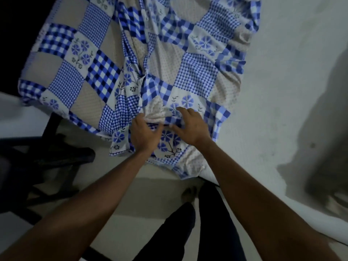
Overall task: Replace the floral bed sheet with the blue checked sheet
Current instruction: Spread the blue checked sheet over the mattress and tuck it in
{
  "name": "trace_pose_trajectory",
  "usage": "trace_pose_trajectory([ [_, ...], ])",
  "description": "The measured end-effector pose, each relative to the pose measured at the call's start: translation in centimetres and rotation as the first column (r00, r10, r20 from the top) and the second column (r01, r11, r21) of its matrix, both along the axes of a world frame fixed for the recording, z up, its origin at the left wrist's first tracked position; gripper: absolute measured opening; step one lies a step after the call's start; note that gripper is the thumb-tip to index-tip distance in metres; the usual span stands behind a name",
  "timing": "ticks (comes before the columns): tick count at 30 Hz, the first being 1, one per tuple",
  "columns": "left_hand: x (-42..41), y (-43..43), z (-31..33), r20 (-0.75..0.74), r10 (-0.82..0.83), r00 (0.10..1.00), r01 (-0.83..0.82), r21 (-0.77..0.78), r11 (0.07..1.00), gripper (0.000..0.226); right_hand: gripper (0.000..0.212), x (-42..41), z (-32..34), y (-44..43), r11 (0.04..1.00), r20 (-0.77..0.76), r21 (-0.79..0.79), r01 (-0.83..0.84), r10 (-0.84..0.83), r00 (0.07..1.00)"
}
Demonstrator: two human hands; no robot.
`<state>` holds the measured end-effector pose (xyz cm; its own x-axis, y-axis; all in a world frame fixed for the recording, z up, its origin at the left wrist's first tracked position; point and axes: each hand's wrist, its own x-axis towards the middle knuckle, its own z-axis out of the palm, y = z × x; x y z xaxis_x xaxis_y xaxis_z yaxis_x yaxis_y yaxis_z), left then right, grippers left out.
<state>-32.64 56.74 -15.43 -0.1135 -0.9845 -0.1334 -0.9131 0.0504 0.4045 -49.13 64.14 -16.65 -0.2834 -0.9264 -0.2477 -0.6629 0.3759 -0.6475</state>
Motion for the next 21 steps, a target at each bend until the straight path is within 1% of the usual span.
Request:
trace_pose_trajectory([
  [1,0.5,-1.0,-0.2,0.023,0.078,0.997,-0.08,0.087,0.993,0.071,0.07,0.7,-0.1,-0.5,0.998,0.029,0.07,-0.006,0.004,1.0],
  [2,0.9,-2.0,-0.4,0.029,0.123,0.992,-0.126,0.168,0.978,0.072,0.067,1.1,-0.2,-1.1,0.993,0.028,0.115,-0.013,0.01,1.0],
  [3,1.2,-2.7,-0.8,0.024,0.117,0.993,-0.119,0.223,0.967,0.065,0.058,1.1,-0.5,-1.8,0.989,0.014,0.143,-0.027,0.025,1.0],
  [4,1.4,-3.2,-1.2,0.024,0.069,0.997,-0.073,0.242,0.967,0.053,0.047,1.0,-0.6,-2.3,0.989,0.001,0.144,-0.039,0.039,0.999],
  [5,1.5,-3.5,-1.4,0.025,0.017,1.0,-0.023,0.234,0.972,0.042,0.039,0.9,-0.9,-2.6,0.994,0.013,0.108,-0.037,0.036,0.999],
  [6,1.3,-3.7,-1.5,0.036,-0.012,0.999,0.004,0.224,0.975,0.035,0.034,0.8,-1.1,-2.8,0.999,0.076,0.05,-0.017,0.013,0.997],
  [7,0.9,-3.9,-1.4,0.025,-0.019,0.999,0.013,0.221,0.975,0.029,0.031,0.6,-1.0,-2.7,0.998,0.183,-0.024,0.052,-0.047,0.982],
  [8,0.3,-3.9,-1.1,-0.009,-0.015,1.0,0.017,0.232,0.973,0.022,0.026,0.3,-0.9,-2.5,0.982,0.311,-0.086,0.167,-0.132,0.941],
  [9,-0.5,-3.9,-0.6,-0.06,-0.029,0.998,0.043,0.241,0.97,0.016,0.023,-0.2,-0.8,-2.3,0.946,0.434,-0.107,0.306,-0.232,0.87],
  [10,-1.4,-3.8,0.0,-0.118,-0.057,0.991,0.083,0.237,0.968,0.013,0.023,-0.9,-0.2,-2.0,0.893,0.54,-0.085,0.442,-0.331,0.774],
  [11,-2.4,-3.5,0.8,-0.165,-0.104,0.981,0.138,0.212,0.967,0.012,0.025,-1.7,0.3,-1.6,0.83,0.607,-0.051,0.556,-0.416,0.677],
  [12,-3.6,-3.2,1.6,-0.199,-0.164,0.966,0.201,0.182,0.963,0.012,0.027,-2.6,1.2,-1.2,0.765,0.647,-0.042,0.643,-0.469,0.6],
  [14,-6.1,-2.2,3.1,-0.26,-0.29,0.921,0.338,0.163,0.927,0.013,0.031,-5.1,2.9,0.0,0.658,0.684,-0.048,0.751,-0.527,0.505],
  [15,-7.6,-1.6,3.7,-0.291,-0.363,0.885,0.421,0.171,0.891,0.016,0.036,-6.7,3.4,0.7,0.618,0.703,-0.033,0.785,-0.544,0.458],
  [16,-9.0,-0.9,4.2,-0.314,-0.441,0.841,0.508,0.177,0.843,0.019,0.038,-8.1,3.7,1.7,0.591,0.724,0.0,0.807,-0.557,0.408],
  [17,-10.5,-0.2,4.7,-0.32,-0.519,0.793,0.588,0.178,0.789,0.023,0.037,-9.5,3.9,2.9,0.594,0.724,0.046,0.803,-0.574,0.383],
  [18,-11.9,0.3,5.2,-0.307,-0.585,0.751,0.648,0.176,0.741,0.027,0.029,-10.9,4.0,4.2,0.648,0.699,0.116,0.753,-0.592,0.402],
  [19,-13.3,0.8,5.7,-0.291,-0.638,0.713,0.695,0.177,0.697,0.031,0.016,-12.3,3.6,5.5,0.736,0.638,0.189,0.65,-0.595,0.489],
  [20,-14.5,1.2,6.0,-0.279,-0.679,0.679,0.731,0.176,0.659,0.033,0.011,-13.3,3.4,7.0,0.826,0.544,0.286,0.485,-0.557,0.628],
  [21,-15.9,1.9,6.5,-0.273,-0.718,0.641,0.766,0.166,0.621,0.034,0.014,-14.5,3.1,8.3,0.872,0.442,0.399,0.285,-0.455,0.773],
])
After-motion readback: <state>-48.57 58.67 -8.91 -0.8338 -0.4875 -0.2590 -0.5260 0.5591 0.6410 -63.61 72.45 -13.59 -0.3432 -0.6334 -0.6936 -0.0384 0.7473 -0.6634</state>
